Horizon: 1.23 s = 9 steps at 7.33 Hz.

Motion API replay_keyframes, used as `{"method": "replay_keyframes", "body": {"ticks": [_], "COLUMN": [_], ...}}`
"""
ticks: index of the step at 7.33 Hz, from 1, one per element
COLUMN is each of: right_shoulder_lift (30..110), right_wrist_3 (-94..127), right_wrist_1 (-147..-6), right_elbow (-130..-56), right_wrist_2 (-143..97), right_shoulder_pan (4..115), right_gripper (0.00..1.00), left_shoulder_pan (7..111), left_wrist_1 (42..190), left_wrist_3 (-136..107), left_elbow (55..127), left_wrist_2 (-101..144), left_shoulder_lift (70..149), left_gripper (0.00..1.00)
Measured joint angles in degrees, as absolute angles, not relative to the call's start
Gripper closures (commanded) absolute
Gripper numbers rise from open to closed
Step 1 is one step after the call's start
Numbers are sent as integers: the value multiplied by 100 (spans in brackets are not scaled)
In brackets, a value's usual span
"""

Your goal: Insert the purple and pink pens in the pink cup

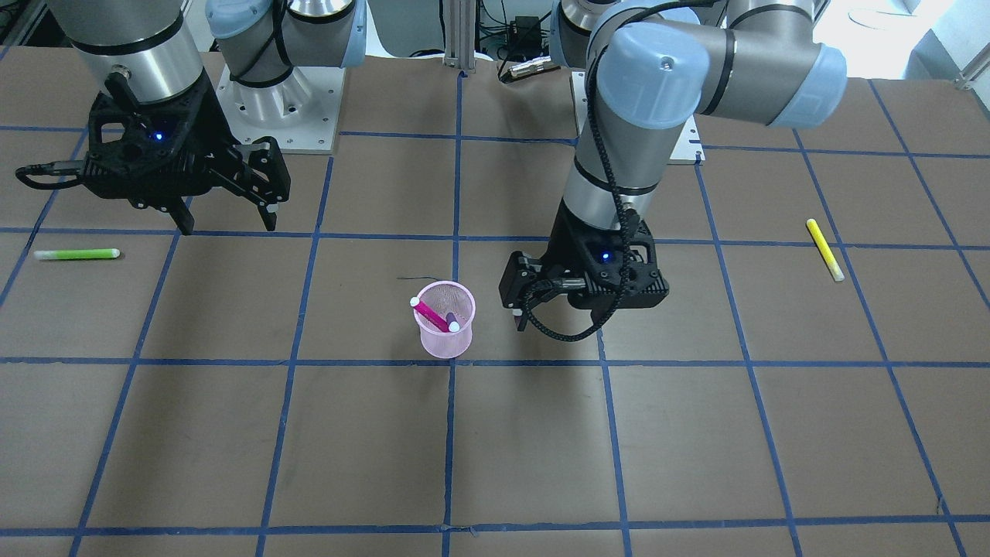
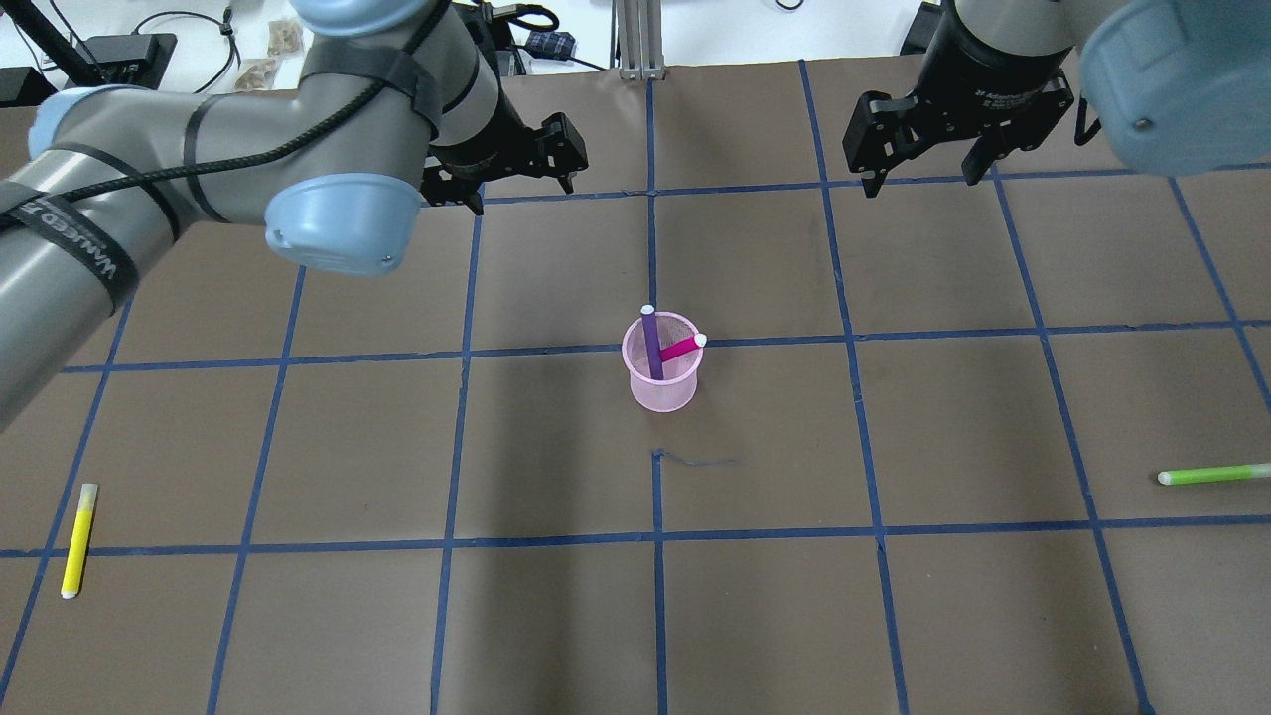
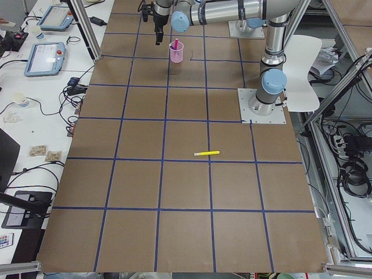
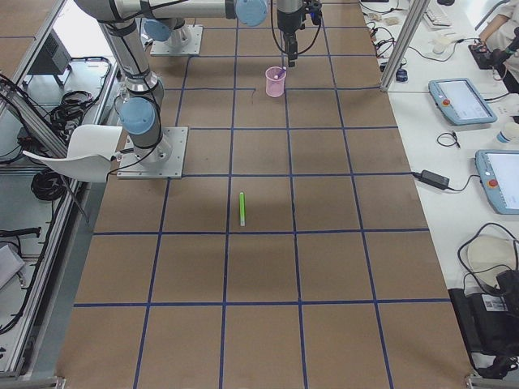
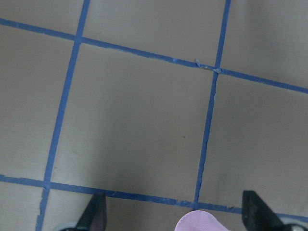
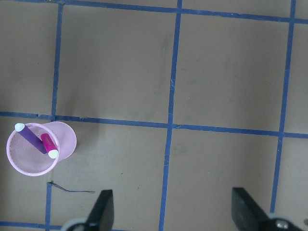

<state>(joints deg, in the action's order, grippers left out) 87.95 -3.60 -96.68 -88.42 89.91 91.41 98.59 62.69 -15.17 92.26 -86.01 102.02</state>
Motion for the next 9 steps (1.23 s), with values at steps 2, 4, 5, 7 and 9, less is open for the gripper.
{"method": "replay_keyframes", "body": {"ticks": [2,4,5,7,9], "right_shoulder_lift": [8791,8791,8792,8792,8796], "right_wrist_3": [-360,-360,-360,-360,-360], "right_wrist_1": [-9668,-9668,-9668,-9668,-9668], "right_elbow": [-8842,-8842,-8842,-8842,-8842], "right_wrist_2": [8986,8983,8982,8980,8978], "right_shoulder_pan": [9141,9141,9141,9141,9141], "right_gripper": [12,12,12,12,11], "left_shoulder_pan": [9366,8831,8705,8631,8617], "left_wrist_1": [7056,7686,8033,8750,9088], "left_wrist_3": [-1055,-638,-149,523,672], "left_elbow": [9185,9199,9223,9243,9309], "left_wrist_2": [-8597,-8705,-8930,-9200,-9251], "left_shoulder_lift": [9828,9464,9277,8901,8718], "left_gripper": [0,0,0,0,0]}}
